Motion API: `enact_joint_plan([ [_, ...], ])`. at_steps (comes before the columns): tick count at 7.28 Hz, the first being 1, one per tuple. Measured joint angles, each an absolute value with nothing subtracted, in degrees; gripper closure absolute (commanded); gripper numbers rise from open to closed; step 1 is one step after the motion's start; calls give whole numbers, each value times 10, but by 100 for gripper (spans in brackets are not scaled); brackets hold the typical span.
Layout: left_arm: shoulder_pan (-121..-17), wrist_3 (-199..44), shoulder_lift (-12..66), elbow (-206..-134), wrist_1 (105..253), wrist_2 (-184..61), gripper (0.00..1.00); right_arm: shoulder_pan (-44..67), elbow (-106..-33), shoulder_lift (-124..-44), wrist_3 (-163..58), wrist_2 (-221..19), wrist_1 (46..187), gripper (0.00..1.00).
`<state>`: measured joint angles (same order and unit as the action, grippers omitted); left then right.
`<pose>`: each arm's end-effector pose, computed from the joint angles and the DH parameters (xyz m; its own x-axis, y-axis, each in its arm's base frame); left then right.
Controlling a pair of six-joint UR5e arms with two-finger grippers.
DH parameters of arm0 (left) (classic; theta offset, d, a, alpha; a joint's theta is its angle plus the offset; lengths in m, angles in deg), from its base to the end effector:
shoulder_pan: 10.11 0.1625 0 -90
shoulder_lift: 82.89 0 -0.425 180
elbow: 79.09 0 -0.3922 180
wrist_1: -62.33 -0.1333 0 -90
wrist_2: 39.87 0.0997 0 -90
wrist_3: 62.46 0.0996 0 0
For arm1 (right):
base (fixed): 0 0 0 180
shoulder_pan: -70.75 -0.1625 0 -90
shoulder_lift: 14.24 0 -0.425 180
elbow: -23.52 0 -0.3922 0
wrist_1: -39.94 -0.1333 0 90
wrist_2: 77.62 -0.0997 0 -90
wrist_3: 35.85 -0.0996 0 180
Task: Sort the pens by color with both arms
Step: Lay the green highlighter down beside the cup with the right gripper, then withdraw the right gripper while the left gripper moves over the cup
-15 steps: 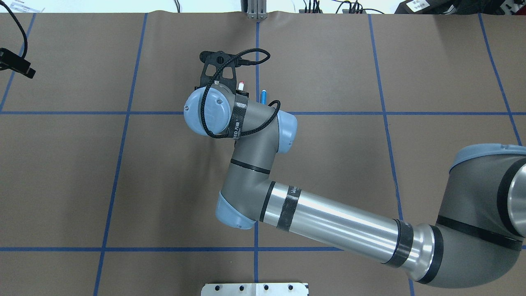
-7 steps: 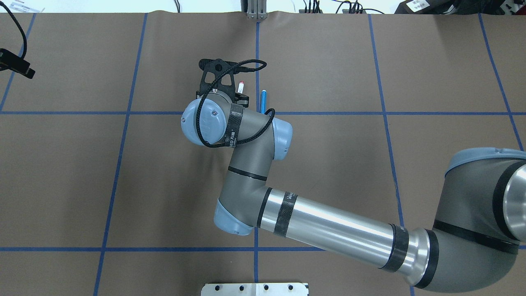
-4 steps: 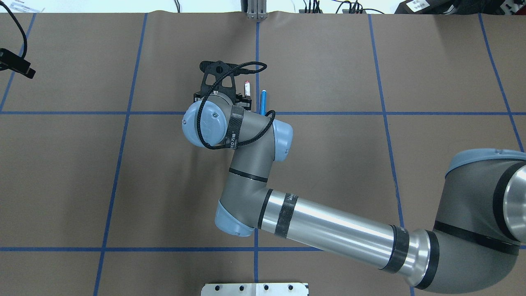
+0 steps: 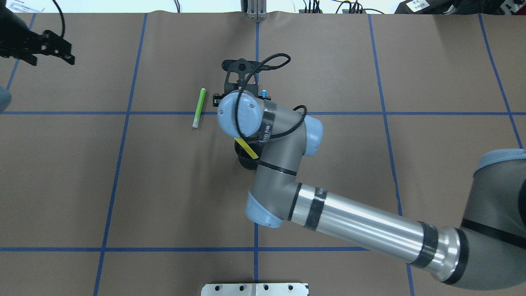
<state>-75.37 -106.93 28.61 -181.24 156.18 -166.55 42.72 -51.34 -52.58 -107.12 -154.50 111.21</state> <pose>0.1882 -0.5849 0.3433 0.6438 -0.0296 -0.7646 0.1667 0.9807 0.1024 -0.6197 -0.5065 0.1661 0.6763 0.0058 0.7366 -0.4278 0.8171 0.3864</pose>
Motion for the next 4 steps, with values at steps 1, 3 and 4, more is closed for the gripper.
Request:
enact_joint_plan([
  [1, -724, -1142, 317, -1815, 1551, -1661, 0, 409, -551, -572, -1042, -1589, 1102, 1],
  [3, -661, -1248, 372, -1827, 1520, -1627, 0, 368, -584, -613, -1009, -1671, 1097, 1],
  [4, -623, -1301, 395, -1830, 1512, -1600, 0, 343, -589, -623, -991, -1712, 1099, 1],
])
